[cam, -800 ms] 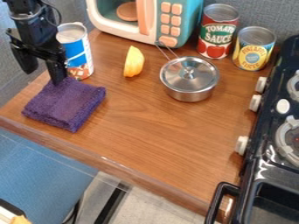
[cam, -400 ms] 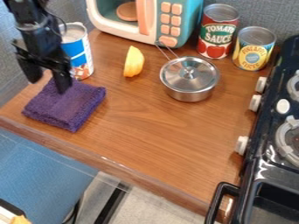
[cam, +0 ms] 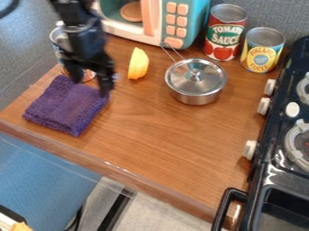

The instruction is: Move the silver lid to the bottom right side of the violet cloth

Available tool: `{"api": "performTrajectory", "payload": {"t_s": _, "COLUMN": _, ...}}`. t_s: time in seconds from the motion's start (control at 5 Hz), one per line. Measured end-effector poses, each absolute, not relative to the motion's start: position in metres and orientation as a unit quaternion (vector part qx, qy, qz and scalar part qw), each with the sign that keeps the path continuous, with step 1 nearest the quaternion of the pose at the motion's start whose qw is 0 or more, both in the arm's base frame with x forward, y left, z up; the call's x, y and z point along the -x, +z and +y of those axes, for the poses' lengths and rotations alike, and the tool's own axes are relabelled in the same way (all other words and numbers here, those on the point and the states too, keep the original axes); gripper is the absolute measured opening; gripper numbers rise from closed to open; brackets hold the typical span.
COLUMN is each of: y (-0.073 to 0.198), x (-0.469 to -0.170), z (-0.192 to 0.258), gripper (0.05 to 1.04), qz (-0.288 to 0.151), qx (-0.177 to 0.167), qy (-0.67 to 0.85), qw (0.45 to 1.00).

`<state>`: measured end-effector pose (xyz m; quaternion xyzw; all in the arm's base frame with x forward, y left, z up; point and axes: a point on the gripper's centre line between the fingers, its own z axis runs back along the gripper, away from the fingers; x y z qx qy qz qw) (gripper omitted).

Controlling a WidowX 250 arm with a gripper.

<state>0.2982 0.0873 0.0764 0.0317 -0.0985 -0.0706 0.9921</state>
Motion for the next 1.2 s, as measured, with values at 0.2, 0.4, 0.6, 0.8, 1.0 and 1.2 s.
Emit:
{"api": "performTrajectory", "payload": {"t_s": 0.2, "y": 0.096, "x": -0.324, "z": 0.049, "gripper": 0.998, "qz": -0.133, "qx": -0.014, "qy": -0.102, "qw": 0.986}}
{"api": "performTrajectory", "payload": {"t_s": 0.4, "y": 0.107, "x": -0.352, "z": 0.021, "gripper": 0.998, "qz": -0.148, "qx": 0.0, "qy": -0.125, "qw": 0.981}}
{"api": "performTrajectory", "payload": {"t_s": 0.6, "y": 0.106, "x": -0.378, "z": 0.003, "gripper": 0.998, "qz": -0.141, "qx": 0.008, "qy": -0.13, "qw": 0.981}}
{"api": "performTrajectory", "payload": {"t_s": 0.8, "y": 0.097, "x": -0.395, "z": -0.006, "gripper": 0.998, "qz": -0.128, "qx": 0.008, "qy": -0.128, "qw": 0.984}}
{"api": "performTrajectory", "payload": {"t_s": 1.0, "y": 0.086, "x": -0.404, "z": -0.009, "gripper": 0.998, "qz": -0.12, "qx": 0.004, "qy": -0.125, "qw": 0.985}}
{"api": "performTrajectory", "payload": {"t_s": 1.2, "y": 0.068, "x": -0.412, "z": -0.016, "gripper": 0.998, "qz": -0.103, "qx": -0.005, "qy": -0.13, "qw": 0.986}}
